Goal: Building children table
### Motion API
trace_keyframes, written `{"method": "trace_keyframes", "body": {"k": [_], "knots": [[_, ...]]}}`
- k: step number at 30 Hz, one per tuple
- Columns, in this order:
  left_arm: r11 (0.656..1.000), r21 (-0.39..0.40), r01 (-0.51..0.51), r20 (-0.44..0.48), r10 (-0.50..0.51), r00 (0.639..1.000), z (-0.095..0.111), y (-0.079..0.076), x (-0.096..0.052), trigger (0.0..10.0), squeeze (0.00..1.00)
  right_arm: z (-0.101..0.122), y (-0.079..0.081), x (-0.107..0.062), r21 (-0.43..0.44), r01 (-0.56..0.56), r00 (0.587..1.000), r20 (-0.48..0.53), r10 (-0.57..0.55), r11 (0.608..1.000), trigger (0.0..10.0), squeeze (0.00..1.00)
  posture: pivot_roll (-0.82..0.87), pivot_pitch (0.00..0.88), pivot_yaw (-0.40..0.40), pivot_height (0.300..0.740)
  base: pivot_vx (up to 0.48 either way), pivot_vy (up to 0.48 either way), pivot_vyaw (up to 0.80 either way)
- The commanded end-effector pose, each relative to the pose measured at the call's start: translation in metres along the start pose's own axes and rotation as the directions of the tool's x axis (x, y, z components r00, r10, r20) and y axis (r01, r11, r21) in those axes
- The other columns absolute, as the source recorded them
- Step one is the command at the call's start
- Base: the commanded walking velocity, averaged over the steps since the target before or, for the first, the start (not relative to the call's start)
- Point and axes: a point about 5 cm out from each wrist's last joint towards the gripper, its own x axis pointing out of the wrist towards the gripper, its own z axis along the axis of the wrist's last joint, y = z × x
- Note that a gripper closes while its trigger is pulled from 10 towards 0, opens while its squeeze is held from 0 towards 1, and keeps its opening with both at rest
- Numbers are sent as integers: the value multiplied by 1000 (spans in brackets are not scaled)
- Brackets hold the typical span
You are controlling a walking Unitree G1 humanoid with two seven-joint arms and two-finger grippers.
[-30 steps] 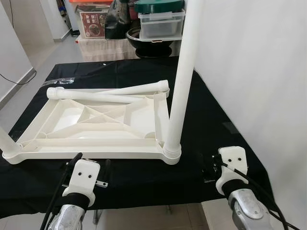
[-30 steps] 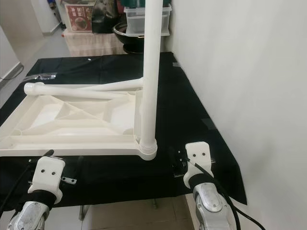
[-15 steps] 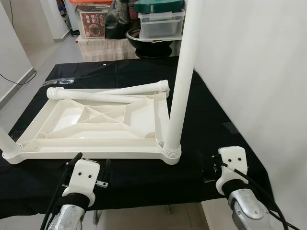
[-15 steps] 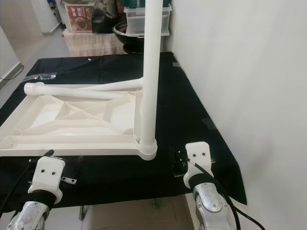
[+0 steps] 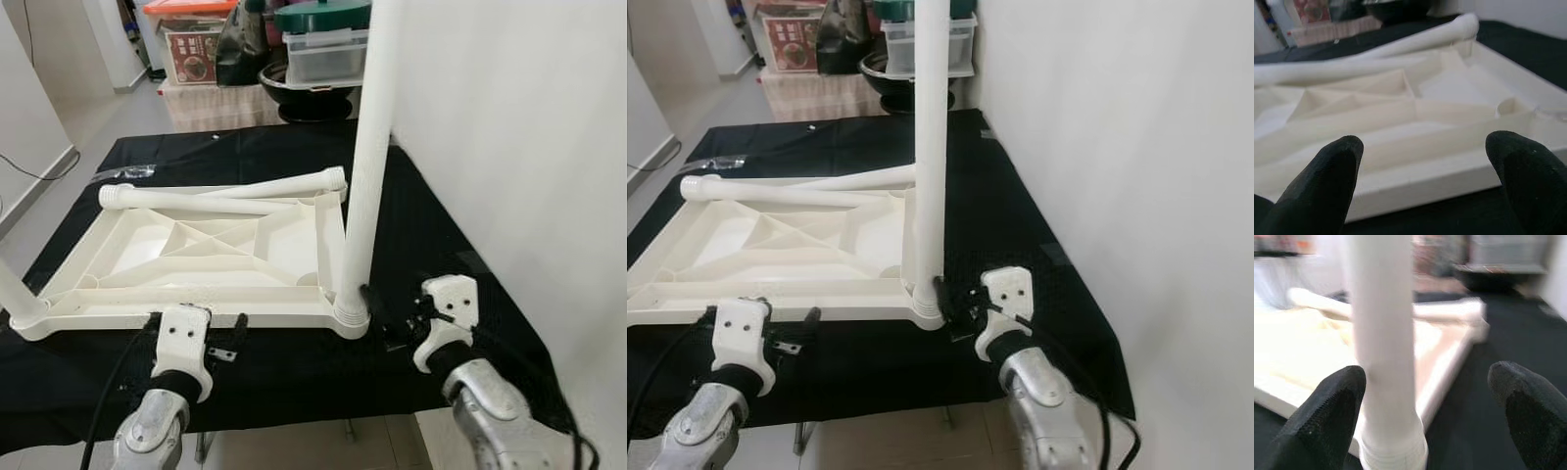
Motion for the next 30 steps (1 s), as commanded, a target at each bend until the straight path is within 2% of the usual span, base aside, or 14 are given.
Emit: {"method": "trace_keyframes", "body": {"k": [1, 4, 6, 10, 15, 18, 20, 21, 22, 23, 24, 25, 26, 30], "knots": [[999, 37, 22, -15, -21, 1000, 0, 0, -2, 10000, 0, 0, 4, 2, 22, -101, 995, 10, 100, 995, 10000, 0, -54, 48, 20, 740, 0, 0, 0], [991, 79, 111, -5, -111, 994, 2, -10, -8, 10000, 0, 9, 3, 12, -24, -296, 955, 13, 296, 955, 10000, 0, -37, 66, 19, 740, 0, 0, 0], [987, 88, 136, -5, -136, 991, 3, -13, -11, 10000, 0, 12, 0, 17, -39, -317, 948, 15, 318, 948, 10000, 0, -29, 73, 18, 740, 0, 0, 0], [953, 105, 286, 18, -289, 957, 8, -26, -30, 10000, 0, 33, -10, 48, -62, -372, 925, 58, 375, 926, 10000, 0, -6, 98, 12, 740, 0, 0, 0], [931, 90, 354, 33, -358, 933, 12, -32, -37, 10000, 0, 38, -9, 56, -57, -422, 903, 67, 425, 905, 10000, 0, 14, 116, 5, 740, 0, 0, 0], [916, 92, 390, 37, -395, 918, 15, -36, -42, 10000, 0, 41, -5, 62, -45, -496, 865, 57, 498, 867, 10000, 0, 21, 123, 3, 740, 0, 0, 0], [909, 82, 409, 37, -413, 910, 16, -38, -45, 10000, 0, 40, 1, 63, -41, -590, 806, 25, 591, 806, 10000, 0, 30, 136, -3, 740, 0, 0, 0], [909, 82, 409, 37, -413, 910, 16, -38, -45, 10000, 0, 40, 1, 63, -41, -590, 806, 25, 591, 806, 10000, 0, 30, 136, -3, 740, 0, 0, 0], [905, 78, 419, 37, -423, 906, 16, -39, -46, 10000, 0, 38, 2, 63, -39, -645, 764, -8, 646, 763, 7765, 0, 31, 139, -3, 740, 0, 0, 0], [900, 74, 430, 38, -434, 900, 17, -40, -48, 10000, 0, 36, 2, 63, -37, -681, 733, -29, 680, 732, 7765, 0, 31, 144, -5, 740, 0, 0, 0], [900, 63, 431, 35, -433, 901, 16, -40, -48, 10000, 0, 35, -1, 63, -29, -701, 713, -41, 700, 713, 1725, 0, 32, 150, -8, 740, 0, 0, 0], [901, 55, 430, 32, -432, 901, 16, -40, -49, 10000, 0, 35, -3, 62, -25, -709, 705, -46, 708, 705, 1725, 0, 33, 153, -9, 740, 0, 0, 0], [903, 32, 429, 42, -430, 902, 14, -41, -48, 10000, 0, 35, -7, 62, -7, -717, 696, -44, 716, 697, 0, 0, 35, 152, -18, 740, 0, 0, 0], [901, -37, 433, 68, -430, 900, 13, -42, -43, 10000, 0, 37, -12, 63, 16, -731, 682, -41, 731, 683, 0, 0, 25, 160, -14, 740, 0, 0, 0]]}}
